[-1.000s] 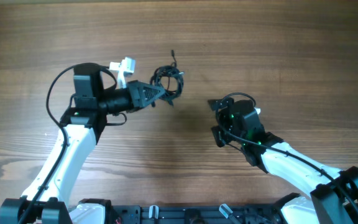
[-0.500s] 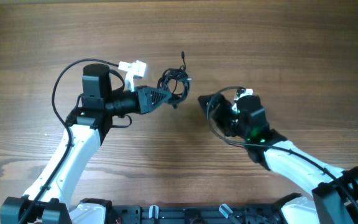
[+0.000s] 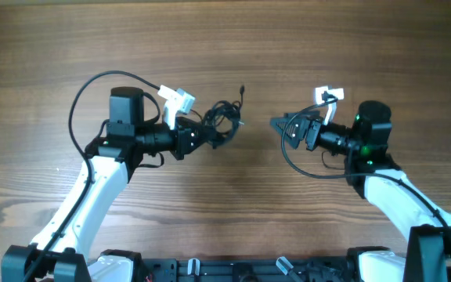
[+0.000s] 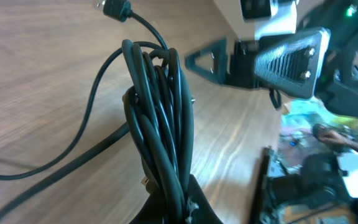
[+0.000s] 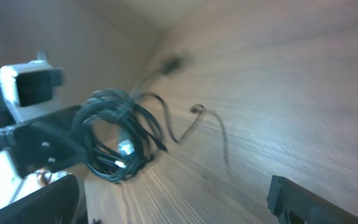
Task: Untangle cables
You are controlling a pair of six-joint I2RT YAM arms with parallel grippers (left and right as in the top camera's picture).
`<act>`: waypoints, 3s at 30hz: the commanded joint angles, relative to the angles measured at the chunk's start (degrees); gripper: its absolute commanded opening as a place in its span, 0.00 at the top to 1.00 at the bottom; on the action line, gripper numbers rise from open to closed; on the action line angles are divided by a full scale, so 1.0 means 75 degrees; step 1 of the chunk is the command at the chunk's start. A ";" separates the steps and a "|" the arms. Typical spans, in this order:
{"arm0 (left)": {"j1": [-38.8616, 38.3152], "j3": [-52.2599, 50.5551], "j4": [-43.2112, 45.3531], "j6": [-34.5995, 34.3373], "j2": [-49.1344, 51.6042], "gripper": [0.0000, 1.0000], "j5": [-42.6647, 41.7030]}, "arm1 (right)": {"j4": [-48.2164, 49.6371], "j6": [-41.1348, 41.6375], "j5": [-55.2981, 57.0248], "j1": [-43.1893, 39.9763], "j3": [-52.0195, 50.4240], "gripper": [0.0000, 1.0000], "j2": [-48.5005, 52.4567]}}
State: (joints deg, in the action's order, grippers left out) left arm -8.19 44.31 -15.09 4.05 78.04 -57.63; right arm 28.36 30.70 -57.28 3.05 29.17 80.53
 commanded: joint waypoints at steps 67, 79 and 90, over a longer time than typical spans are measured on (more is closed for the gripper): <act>-0.4232 0.0122 0.0970 -1.6063 0.0099 0.35 0.6834 | -0.5520 0.1938 0.2326 0.1772 0.2509 0.95 -0.0111; -0.4188 0.0122 0.1037 -1.4032 0.0096 0.96 0.7216 | -0.5502 0.1402 0.2092 0.1731 0.2509 0.79 -0.0111; -0.2815 0.0122 0.1562 -0.9081 -0.0391 0.96 0.6286 | -0.5761 0.0274 0.2075 0.1751 0.2509 0.21 -0.0111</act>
State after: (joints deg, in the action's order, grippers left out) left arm -30.33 44.47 -5.89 -79.79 78.02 -7.18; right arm -14.74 35.94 -40.93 16.08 47.72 80.09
